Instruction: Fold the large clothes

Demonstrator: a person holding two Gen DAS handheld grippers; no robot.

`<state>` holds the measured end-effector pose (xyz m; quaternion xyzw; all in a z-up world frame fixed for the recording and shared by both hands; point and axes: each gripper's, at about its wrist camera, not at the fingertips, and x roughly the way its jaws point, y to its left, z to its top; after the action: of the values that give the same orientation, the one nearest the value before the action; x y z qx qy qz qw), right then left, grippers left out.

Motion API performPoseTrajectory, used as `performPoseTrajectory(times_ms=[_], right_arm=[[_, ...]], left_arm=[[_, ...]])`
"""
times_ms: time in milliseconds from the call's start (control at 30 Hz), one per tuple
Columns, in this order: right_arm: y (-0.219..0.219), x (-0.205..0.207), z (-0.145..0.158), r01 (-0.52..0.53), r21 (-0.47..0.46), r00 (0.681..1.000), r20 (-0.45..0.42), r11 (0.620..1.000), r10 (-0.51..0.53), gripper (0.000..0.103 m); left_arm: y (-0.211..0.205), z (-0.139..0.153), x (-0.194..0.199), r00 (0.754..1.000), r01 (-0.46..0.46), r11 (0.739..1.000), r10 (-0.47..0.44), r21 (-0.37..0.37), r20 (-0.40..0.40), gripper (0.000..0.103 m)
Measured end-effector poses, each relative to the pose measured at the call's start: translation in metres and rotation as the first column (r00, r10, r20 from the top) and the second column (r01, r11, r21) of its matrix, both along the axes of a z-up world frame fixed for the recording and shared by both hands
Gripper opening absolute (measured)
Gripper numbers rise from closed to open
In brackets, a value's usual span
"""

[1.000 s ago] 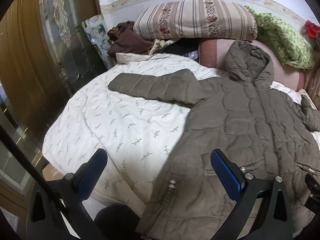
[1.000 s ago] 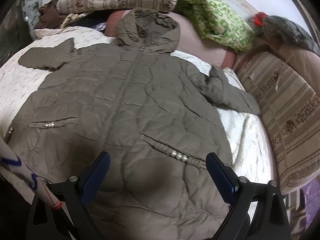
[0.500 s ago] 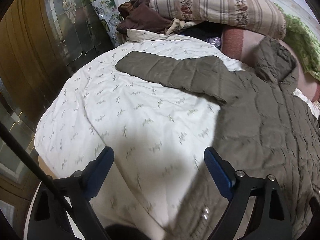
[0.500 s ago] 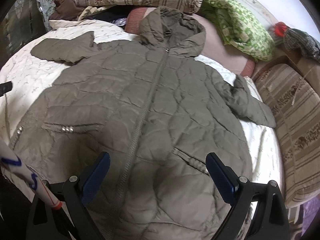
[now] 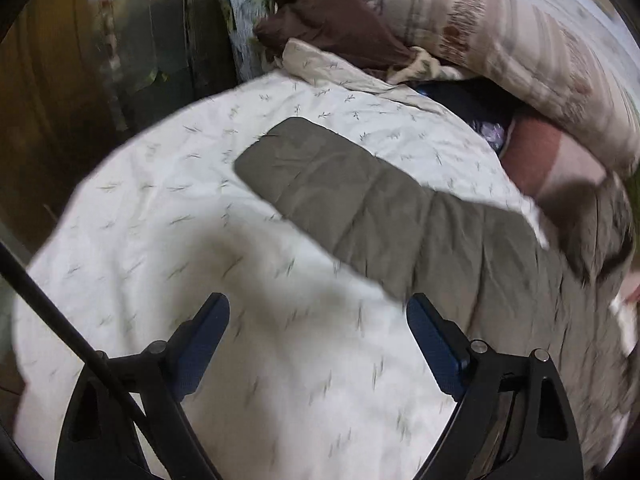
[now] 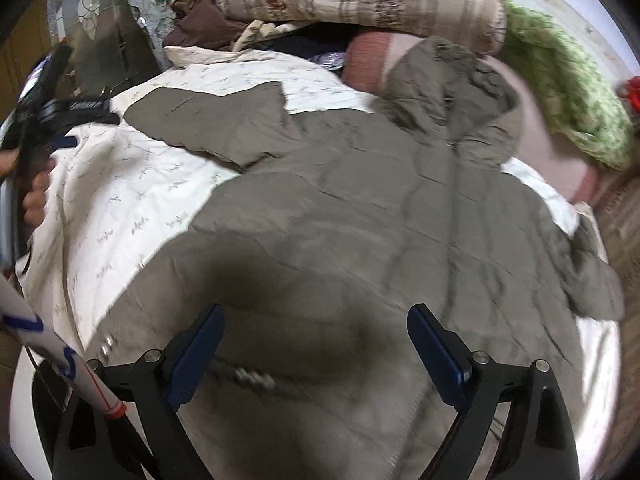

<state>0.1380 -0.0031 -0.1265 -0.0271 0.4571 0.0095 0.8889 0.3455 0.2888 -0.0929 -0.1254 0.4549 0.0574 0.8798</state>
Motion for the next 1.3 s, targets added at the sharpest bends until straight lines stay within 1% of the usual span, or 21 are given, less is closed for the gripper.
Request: performPoseTrajectory(times_ms=[33, 67, 133, 233, 333, 400, 500, 567, 633, 733, 767, 800, 833, 867, 900, 933, 967, 1000, 1033, 1133, 1300], right_arm=[[0.006, 0.007, -0.002, -0.015, 0.006, 1.000, 0.004, 1.000, 0.015, 0.093], [0.009, 0.014, -0.004, -0.026, 0.004, 1.000, 0.008, 1.000, 0.026, 0.092], [0.021, 0.033, -0.006, -0.049, -0.020, 0.998, 0.028, 0.999, 0.050, 0.092], [0.038, 0.063, -0.010, -0.089, -0.054, 0.994, 0.052, 0.995, 0.092, 0.092], [0.063, 0.096, -0.011, -0.148, -0.117, 0.984, 0.081, 0.982, 0.158, 0.092], [0.081, 0.115, -0.012, -0.180, -0.176, 0.974, 0.102, 0.968, 0.200, 0.092], [0.114, 0.138, -0.014, -0.246, -0.266, 0.947, 0.139, 0.932, 0.290, 0.092], [0.135, 0.149, -0.017, -0.284, -0.308, 0.927, 0.153, 0.908, 0.342, 0.092], [0.150, 0.161, -0.024, -0.325, -0.311, 0.913, 0.143, 0.893, 0.382, 0.092], [0.168, 0.178, -0.043, -0.365, -0.318, 0.907, 0.093, 0.875, 0.412, 0.089], [0.170, 0.182, -0.050, -0.368, -0.320, 0.909, 0.075, 0.873, 0.411, 0.087], [0.171, 0.189, -0.058, -0.356, -0.334, 0.918, 0.050, 0.873, 0.393, 0.078], [0.170, 0.195, -0.064, -0.340, -0.338, 0.928, 0.033, 0.878, 0.372, 0.059], [0.167, 0.202, -0.068, -0.322, -0.322, 0.939, 0.016, 0.890, 0.345, 0.047], [0.162, 0.205, -0.069, -0.311, -0.299, 0.945, 0.007, 0.902, 0.328, 0.028], [0.156, 0.208, -0.067, -0.307, -0.239, 0.949, 0.003, 0.921, 0.317, 0.021], [0.152, 0.209, -0.063, -0.299, -0.206, 0.952, 0.006, 0.932, 0.307, 0.015], [0.149, 0.208, -0.058, -0.291, -0.174, 0.955, 0.014, 0.941, 0.298, 0.010], [0.145, 0.205, -0.051, -0.279, -0.147, 0.958, 0.030, 0.949, 0.286, 0.009], [0.135, 0.193, -0.031, -0.258, -0.095, 0.961, 0.079, 0.962, 0.265, 0.007], [0.102, 0.175, 0.003, -0.205, -0.005, 0.967, 0.155, 0.979, 0.204, 0.007]], left_arm=[[0.010, -0.008, 0.020, 1.000, -0.004, 0.998, 0.002, -0.061, -0.028, 0.090], [0.015, -0.014, 0.029, 0.999, -0.008, 0.995, 0.004, -0.095, -0.045, 0.090], [0.029, -0.032, 0.054, 0.996, -0.025, 0.980, 0.008, -0.197, -0.084, 0.090], [0.044, -0.057, 0.077, 0.992, -0.077, 0.953, 0.044, -0.294, -0.119, 0.090], [0.053, -0.071, 0.090, 0.992, -0.091, 0.919, 0.050, -0.383, -0.116, 0.090], [0.056, -0.074, 0.096, 0.994, -0.079, 0.906, 0.041, -0.416, -0.099, 0.090], [0.060, -0.076, 0.109, 0.997, -0.045, 0.892, 0.010, -0.449, -0.080, 0.090], [0.064, -0.078, 0.117, 0.997, -0.034, 0.880, -0.004, -0.474, -0.080, 0.092], [0.067, -0.080, 0.123, 0.997, -0.019, 0.869, -0.020, -0.495, -0.072, 0.092], [0.067, -0.080, 0.128, 0.997, -0.014, 0.872, -0.022, -0.489, -0.068, 0.091], [0.067, -0.080, 0.128, 0.997, -0.026, 0.878, -0.009, -0.478, -0.071, 0.087], [0.066, -0.079, 0.128, 0.996, -0.050, 0.895, 0.013, -0.443, -0.086, 0.073], [0.066, -0.079, 0.129, 0.995, -0.066, 0.909, 0.026, -0.412, -0.101, 0.057], [0.066, -0.079, 0.129, 0.993, -0.078, 0.920, 0.036, -0.384, -0.115, 0.044], [0.067, -0.078, 0.129, 0.991, -0.085, 0.926, 0.041, -0.368, -0.125, 0.038], [0.068, -0.077, 0.128, 0.990, -0.093, 0.927, 0.046, -0.362, -0.136, 0.029], [0.070, -0.075, 0.126, 0.989, -0.098, 0.924, 0.049, -0.369, -0.140, 0.022], [0.071, -0.071, 0.124, 0.990, -0.097, 0.922, 0.050, -0.376, -0.135, 0.020], [0.070, -0.067, 0.121, 0.990, -0.094, 0.924, 0.049, -0.371, -0.129, 0.018], [0.060, -0.045, 0.112, 0.995, -0.060, 0.947, 0.032, -0.314, -0.093, 0.014], [0.026, 0.000, 0.091, 1.000, 0.011, 0.963, -0.018, -0.269, -0.025, 0.012]])
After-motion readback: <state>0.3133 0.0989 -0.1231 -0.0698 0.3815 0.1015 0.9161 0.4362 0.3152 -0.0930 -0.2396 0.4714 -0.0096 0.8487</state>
